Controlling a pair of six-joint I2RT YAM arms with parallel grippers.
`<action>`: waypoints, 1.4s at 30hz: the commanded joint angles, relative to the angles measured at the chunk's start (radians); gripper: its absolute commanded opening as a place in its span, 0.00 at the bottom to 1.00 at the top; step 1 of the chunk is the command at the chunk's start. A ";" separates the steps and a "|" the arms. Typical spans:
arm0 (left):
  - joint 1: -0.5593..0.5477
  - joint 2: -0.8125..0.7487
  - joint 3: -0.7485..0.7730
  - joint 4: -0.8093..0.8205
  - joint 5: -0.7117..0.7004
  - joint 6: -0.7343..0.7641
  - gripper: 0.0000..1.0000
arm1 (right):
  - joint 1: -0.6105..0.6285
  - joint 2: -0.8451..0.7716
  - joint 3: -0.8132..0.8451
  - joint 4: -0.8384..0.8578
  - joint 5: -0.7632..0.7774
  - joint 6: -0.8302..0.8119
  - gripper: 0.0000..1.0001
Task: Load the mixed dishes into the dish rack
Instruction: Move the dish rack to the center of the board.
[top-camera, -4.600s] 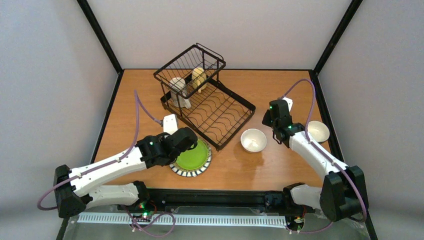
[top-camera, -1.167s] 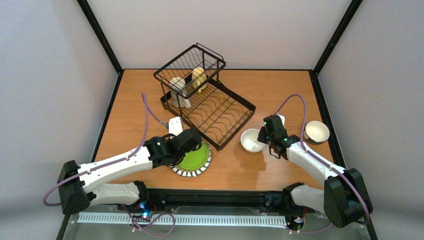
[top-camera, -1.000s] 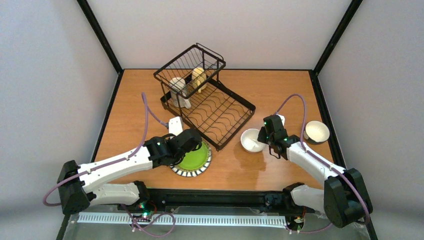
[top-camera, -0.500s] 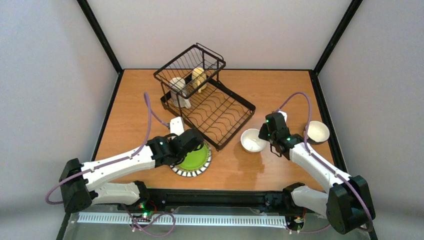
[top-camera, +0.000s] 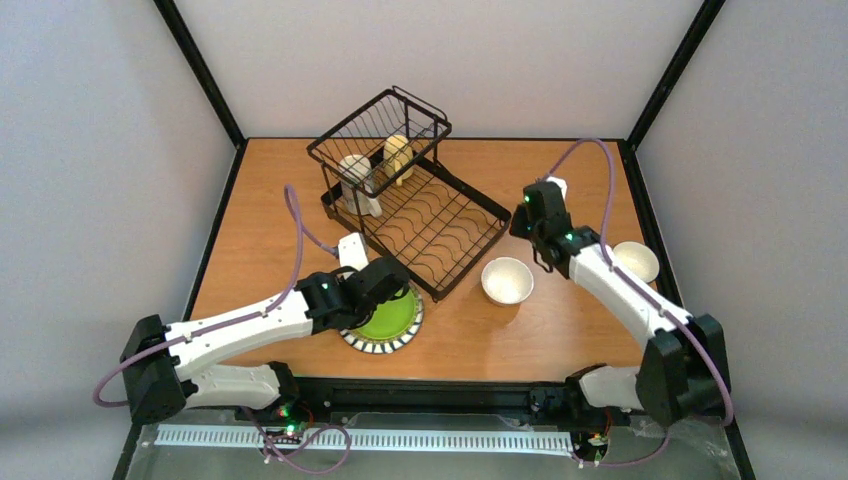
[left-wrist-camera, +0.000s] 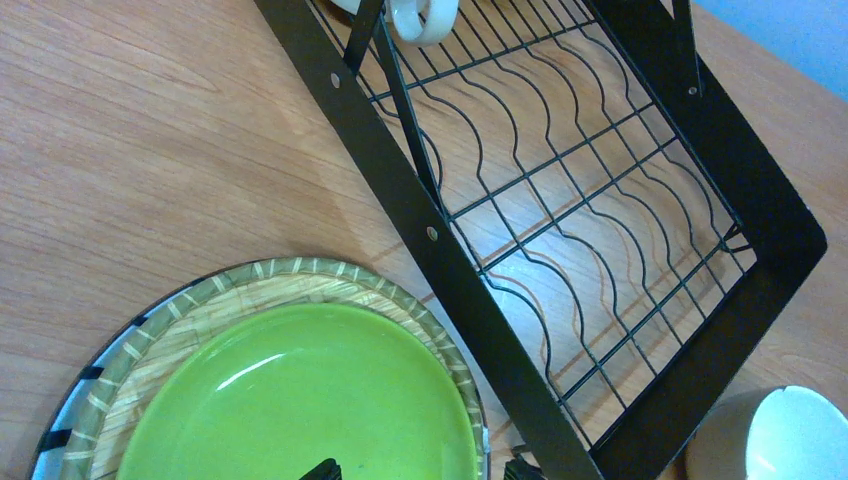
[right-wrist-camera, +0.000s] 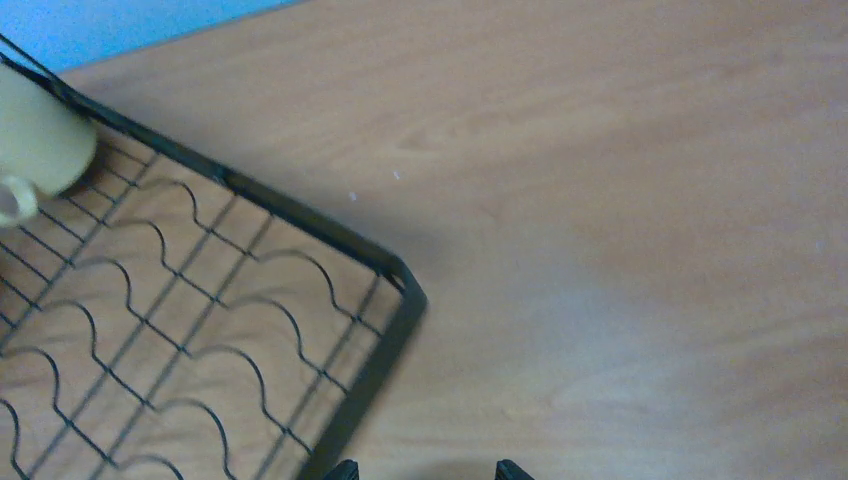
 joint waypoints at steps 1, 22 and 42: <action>-0.006 0.011 0.027 0.032 -0.039 -0.061 0.95 | 0.006 0.129 0.152 0.007 0.029 -0.097 0.80; -0.005 0.036 0.042 0.169 0.056 -0.051 1.00 | -0.018 0.663 0.608 0.077 -0.259 -0.554 0.99; -0.002 0.040 0.047 0.147 0.046 -0.094 1.00 | -0.050 0.906 0.795 0.044 -0.361 -0.618 0.99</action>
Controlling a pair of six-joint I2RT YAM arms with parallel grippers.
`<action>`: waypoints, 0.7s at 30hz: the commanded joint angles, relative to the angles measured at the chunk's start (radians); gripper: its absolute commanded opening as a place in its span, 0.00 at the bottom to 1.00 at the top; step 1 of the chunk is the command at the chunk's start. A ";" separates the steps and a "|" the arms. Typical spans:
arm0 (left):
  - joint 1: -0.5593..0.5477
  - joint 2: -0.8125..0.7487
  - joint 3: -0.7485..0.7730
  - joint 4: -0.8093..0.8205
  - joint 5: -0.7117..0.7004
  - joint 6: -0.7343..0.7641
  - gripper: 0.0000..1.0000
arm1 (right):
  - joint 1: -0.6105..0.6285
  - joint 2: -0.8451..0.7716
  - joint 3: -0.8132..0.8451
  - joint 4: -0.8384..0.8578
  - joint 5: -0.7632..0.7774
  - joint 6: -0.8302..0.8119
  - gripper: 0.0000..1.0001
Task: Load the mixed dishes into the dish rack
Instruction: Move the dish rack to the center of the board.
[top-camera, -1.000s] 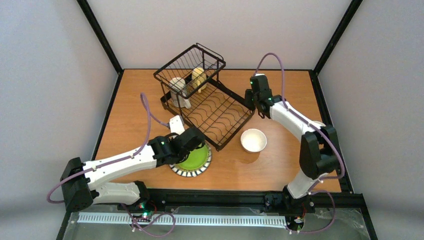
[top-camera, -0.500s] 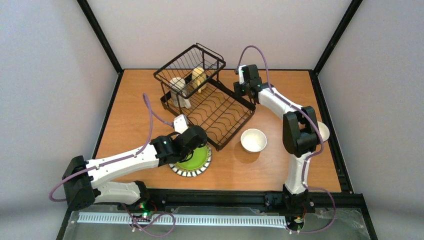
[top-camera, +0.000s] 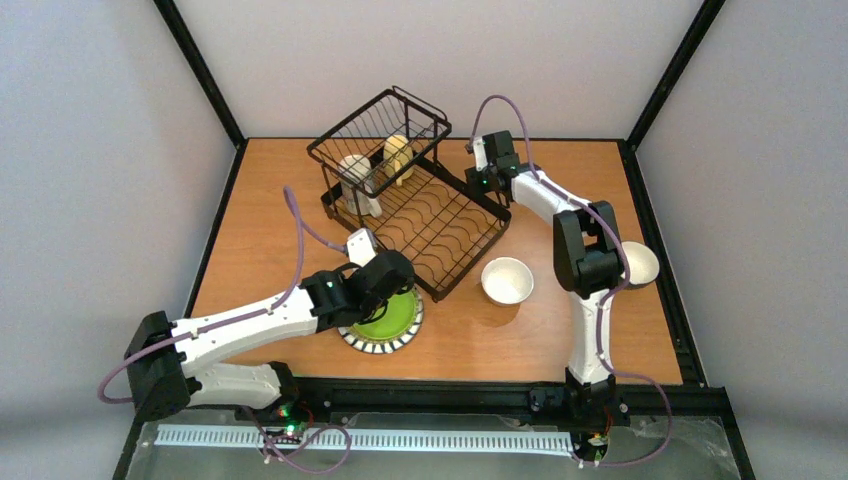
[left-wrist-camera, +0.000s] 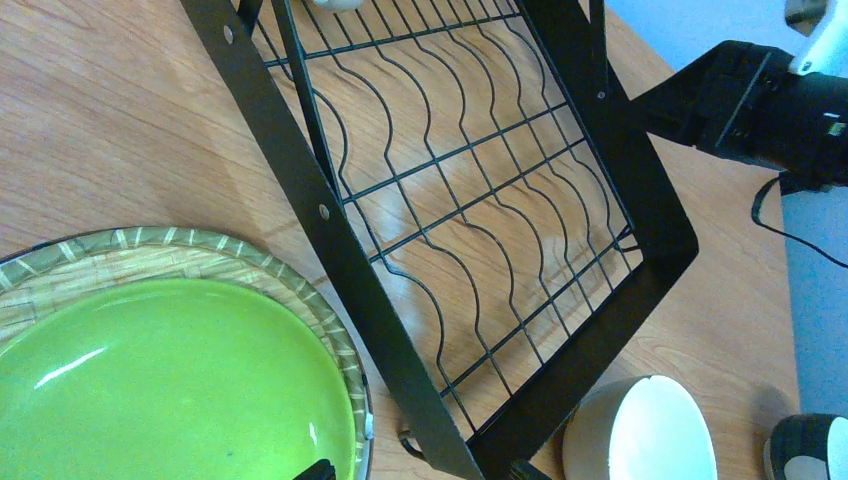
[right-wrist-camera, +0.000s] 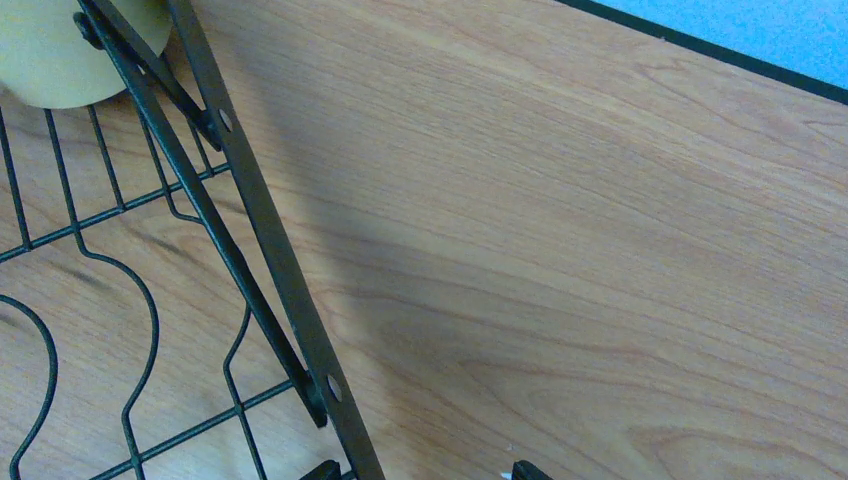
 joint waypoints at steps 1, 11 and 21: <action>0.001 0.010 0.038 -0.001 -0.023 -0.030 1.00 | -0.001 0.055 0.054 -0.026 -0.035 -0.023 0.99; 0.016 0.017 0.035 -0.012 -0.015 -0.037 1.00 | -0.026 0.118 0.112 -0.050 -0.091 0.008 0.69; 0.017 0.007 0.024 -0.030 -0.012 -0.056 1.00 | -0.046 0.124 0.105 -0.070 -0.112 0.038 0.20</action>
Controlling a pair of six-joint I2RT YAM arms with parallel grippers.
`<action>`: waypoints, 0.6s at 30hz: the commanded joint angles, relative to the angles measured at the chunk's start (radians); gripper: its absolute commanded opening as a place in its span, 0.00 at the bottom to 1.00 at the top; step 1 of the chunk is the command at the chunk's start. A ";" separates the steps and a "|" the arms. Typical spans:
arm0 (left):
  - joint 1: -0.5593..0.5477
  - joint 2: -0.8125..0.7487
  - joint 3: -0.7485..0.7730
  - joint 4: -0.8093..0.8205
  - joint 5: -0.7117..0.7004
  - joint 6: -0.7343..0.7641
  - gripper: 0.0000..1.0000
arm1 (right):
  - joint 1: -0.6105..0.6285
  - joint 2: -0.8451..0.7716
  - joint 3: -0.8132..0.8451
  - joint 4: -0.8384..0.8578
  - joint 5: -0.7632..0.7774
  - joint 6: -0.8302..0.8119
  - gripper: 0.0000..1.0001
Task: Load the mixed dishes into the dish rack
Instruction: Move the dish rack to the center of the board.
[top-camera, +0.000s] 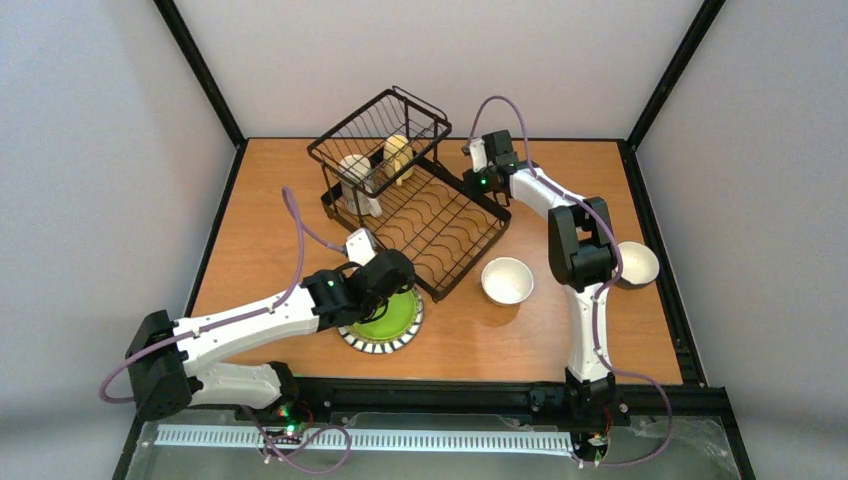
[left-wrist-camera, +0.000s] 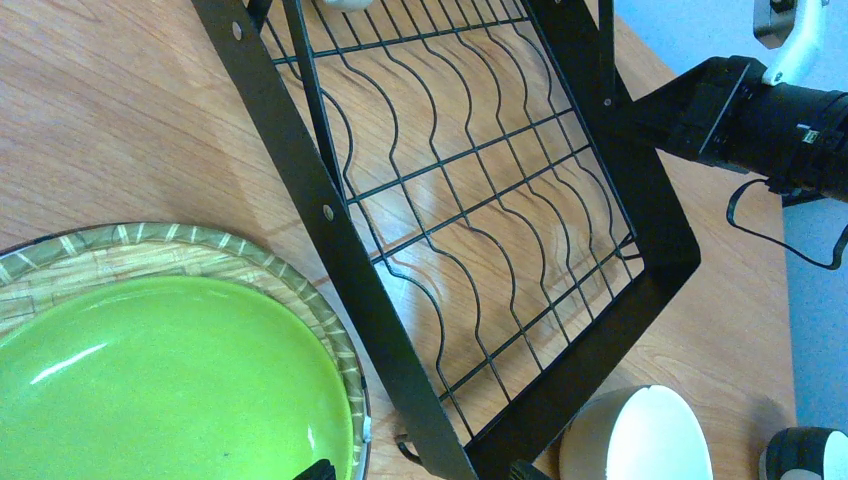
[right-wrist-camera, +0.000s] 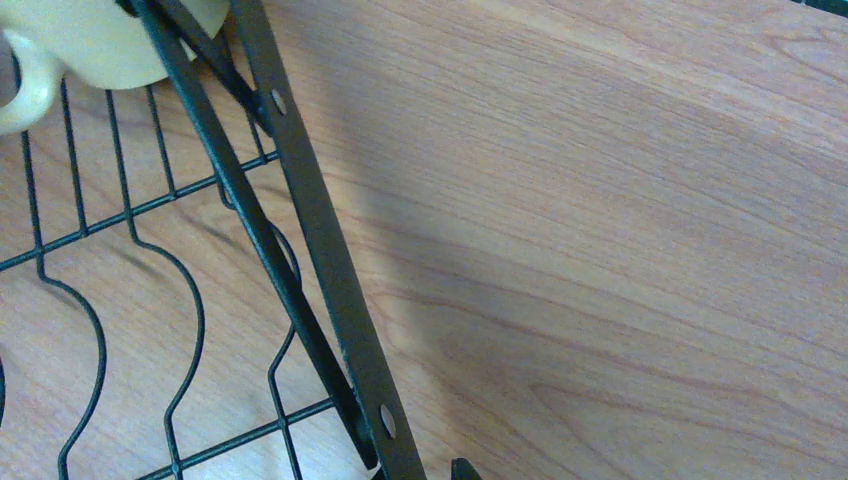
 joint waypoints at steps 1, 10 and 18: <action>0.005 -0.004 0.017 -0.029 -0.013 -0.030 1.00 | -0.031 0.024 0.003 -0.019 0.029 0.024 0.17; 0.005 -0.030 -0.007 -0.042 -0.011 -0.049 1.00 | -0.054 0.004 -0.049 -0.011 0.044 0.066 0.02; 0.005 -0.033 -0.012 -0.054 -0.014 -0.057 1.00 | -0.071 -0.004 -0.074 -0.021 0.080 0.133 0.02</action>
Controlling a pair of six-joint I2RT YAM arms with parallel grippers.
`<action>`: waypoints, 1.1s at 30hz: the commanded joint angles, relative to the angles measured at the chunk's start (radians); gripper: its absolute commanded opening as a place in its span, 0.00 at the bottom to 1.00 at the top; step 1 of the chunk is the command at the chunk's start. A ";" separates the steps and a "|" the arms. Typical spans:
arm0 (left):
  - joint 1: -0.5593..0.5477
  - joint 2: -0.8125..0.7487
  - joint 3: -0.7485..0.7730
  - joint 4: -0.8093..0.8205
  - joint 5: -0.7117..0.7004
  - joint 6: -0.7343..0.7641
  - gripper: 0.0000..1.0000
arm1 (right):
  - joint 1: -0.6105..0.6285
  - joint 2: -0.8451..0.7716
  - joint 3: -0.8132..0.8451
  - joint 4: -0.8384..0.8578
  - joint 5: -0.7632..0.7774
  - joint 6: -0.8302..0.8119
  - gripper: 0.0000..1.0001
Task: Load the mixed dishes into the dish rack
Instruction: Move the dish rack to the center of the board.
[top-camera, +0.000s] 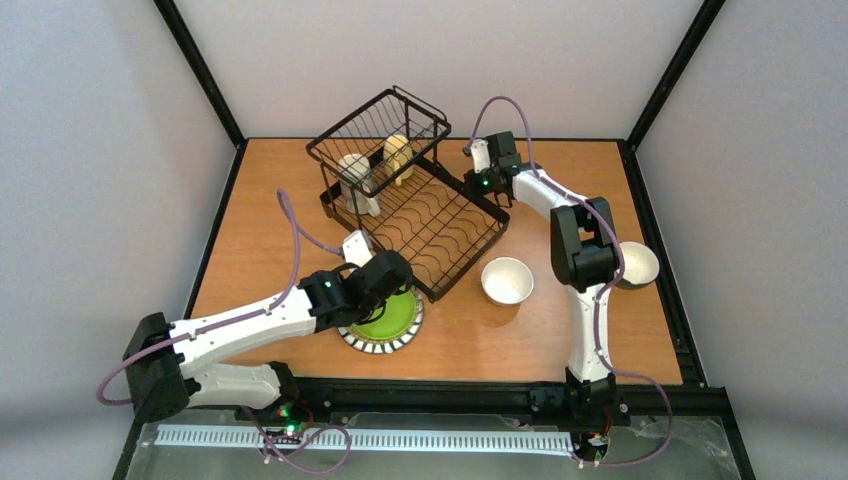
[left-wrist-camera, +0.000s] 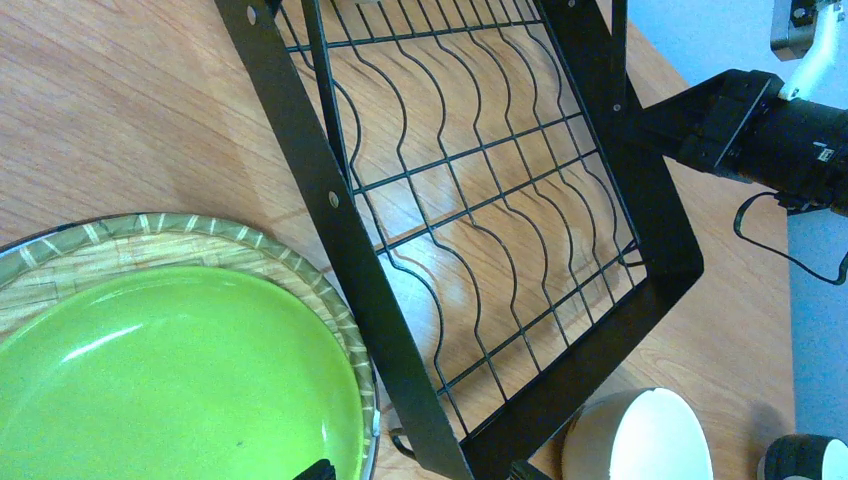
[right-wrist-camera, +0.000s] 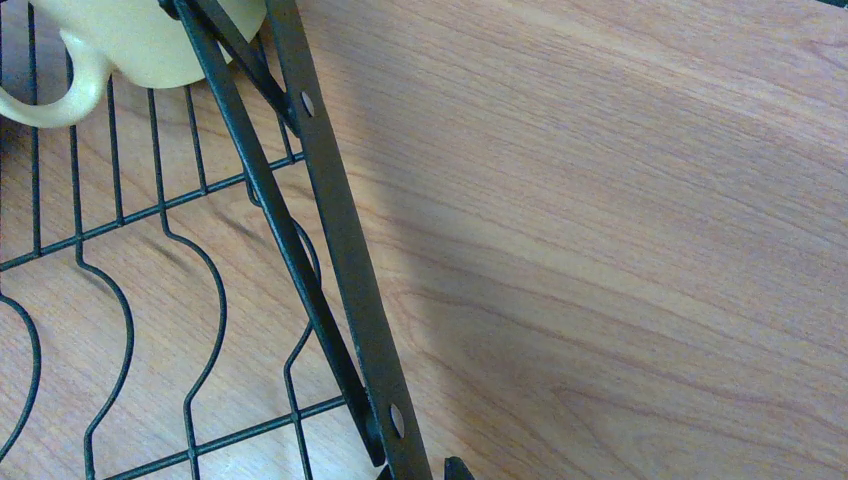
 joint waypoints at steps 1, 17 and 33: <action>0.005 -0.016 -0.008 -0.031 -0.015 -0.024 1.00 | -0.056 0.004 -0.048 -0.051 0.163 0.174 0.02; 0.005 -0.033 -0.034 -0.046 -0.018 -0.038 1.00 | -0.102 -0.055 -0.176 -0.030 0.325 0.320 0.02; 0.005 -0.043 -0.046 -0.046 -0.001 -0.028 1.00 | -0.176 -0.177 -0.350 0.011 0.435 0.429 0.02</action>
